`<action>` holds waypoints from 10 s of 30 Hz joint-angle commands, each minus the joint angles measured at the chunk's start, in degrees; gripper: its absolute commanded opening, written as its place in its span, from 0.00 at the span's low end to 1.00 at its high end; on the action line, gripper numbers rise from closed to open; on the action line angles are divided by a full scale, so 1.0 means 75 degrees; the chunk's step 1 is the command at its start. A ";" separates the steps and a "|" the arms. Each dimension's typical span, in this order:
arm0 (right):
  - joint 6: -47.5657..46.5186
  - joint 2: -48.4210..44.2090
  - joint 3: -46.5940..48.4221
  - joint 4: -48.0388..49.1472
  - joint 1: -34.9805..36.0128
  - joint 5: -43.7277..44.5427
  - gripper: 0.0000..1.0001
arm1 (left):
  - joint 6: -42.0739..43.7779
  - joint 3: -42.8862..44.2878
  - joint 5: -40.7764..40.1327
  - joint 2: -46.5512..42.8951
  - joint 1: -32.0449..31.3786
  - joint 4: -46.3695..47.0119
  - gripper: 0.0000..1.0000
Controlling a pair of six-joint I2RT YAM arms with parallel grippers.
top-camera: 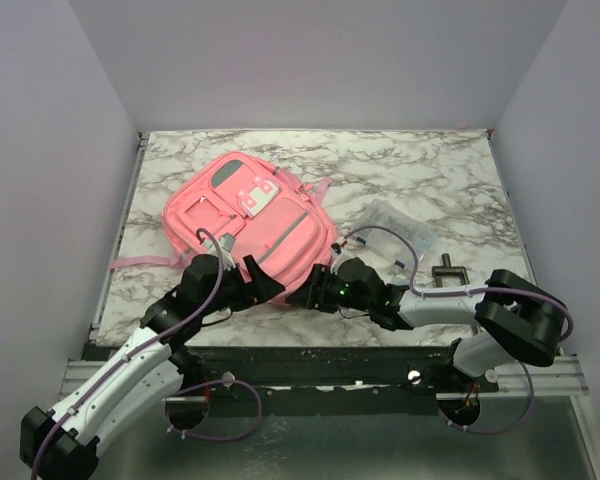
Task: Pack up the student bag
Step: Zip the student bag at the center of the board, then unzip the student bag at the center of the board.
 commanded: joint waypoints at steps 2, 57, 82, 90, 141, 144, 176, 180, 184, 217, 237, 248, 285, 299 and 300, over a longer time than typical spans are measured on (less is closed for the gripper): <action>-0.1185 0.0140 0.0381 -0.0723 0.0133 0.1601 0.53 | -0.0721 -0.0138 -0.0784 -0.0119 0.0118 -0.0251 0.75; -0.3190 0.1172 0.2061 -0.2114 0.1958 0.6103 0.20 | -0.2989 -0.1159 -0.1155 0.0640 0.0153 0.1063 0.64; -0.4467 -0.1558 0.0731 -0.3099 -0.0146 0.0328 0.01 | 0.0964 -0.0263 -0.1322 0.0864 0.2626 -0.0190 0.00; -0.6154 -0.0760 0.1587 -0.4448 -0.0186 0.3210 0.01 | 0.0988 0.0077 -0.2175 -0.0041 0.2731 -0.1517 0.00; -0.5891 -0.1422 0.1289 -0.2540 -0.1065 -0.1509 0.00 | 0.4511 0.2424 -0.4319 0.4025 -0.3327 -0.0393 0.10; -0.6558 -0.1579 0.1390 -0.3227 -0.1065 -0.0462 0.00 | 0.4389 0.2406 -0.4729 0.4016 -0.3327 -0.0828 0.00; -0.7663 0.1125 0.4004 -0.3998 -0.2860 0.0765 0.01 | 0.3691 0.3555 -0.7900 -0.0118 -0.3316 -0.4226 0.00; -0.7522 0.2014 0.4592 -0.3942 -0.3010 0.0765 0.01 | 0.3891 0.3257 -0.6903 -0.0183 -0.3316 -0.3506 0.00; -0.7232 0.2249 0.4764 -0.4368 -0.3017 0.0890 0.01 | 0.3485 0.2698 -0.5701 0.0107 -0.3316 -0.2488 0.00; -0.2073 0.0950 0.3494 -0.2502 -0.3215 -0.2535 0.59 | 0.2577 0.1701 -0.1033 0.3315 -0.2341 0.0184 0.00; 0.1889 0.3416 0.2157 0.3902 -0.3602 -0.5181 0.40 | 0.1798 0.0052 -0.0699 0.2637 -0.1241 0.1194 0.00; 0.2580 0.3808 0.2076 0.5152 -0.3937 -0.5372 0.24 | 0.1712 -0.0067 -0.0596 0.2503 -0.1247 0.1193 0.00; 0.1573 0.4443 0.2222 0.5199 -0.4147 -0.5458 0.13 | 0.1650 0.0024 -0.0641 0.2591 -0.1240 0.1234 0.00; 0.1947 0.3090 -0.0544 0.7006 -0.4176 -0.5100 0.00 | -0.0452 -0.0405 -0.2596 0.2214 -0.1238 0.2283 0.00; 0.1986 0.3018 -0.0719 0.7132 -0.4116 -0.5036 0.00 | -0.0476 -0.0378 -0.2570 0.2267 -0.1242 0.2422 0.00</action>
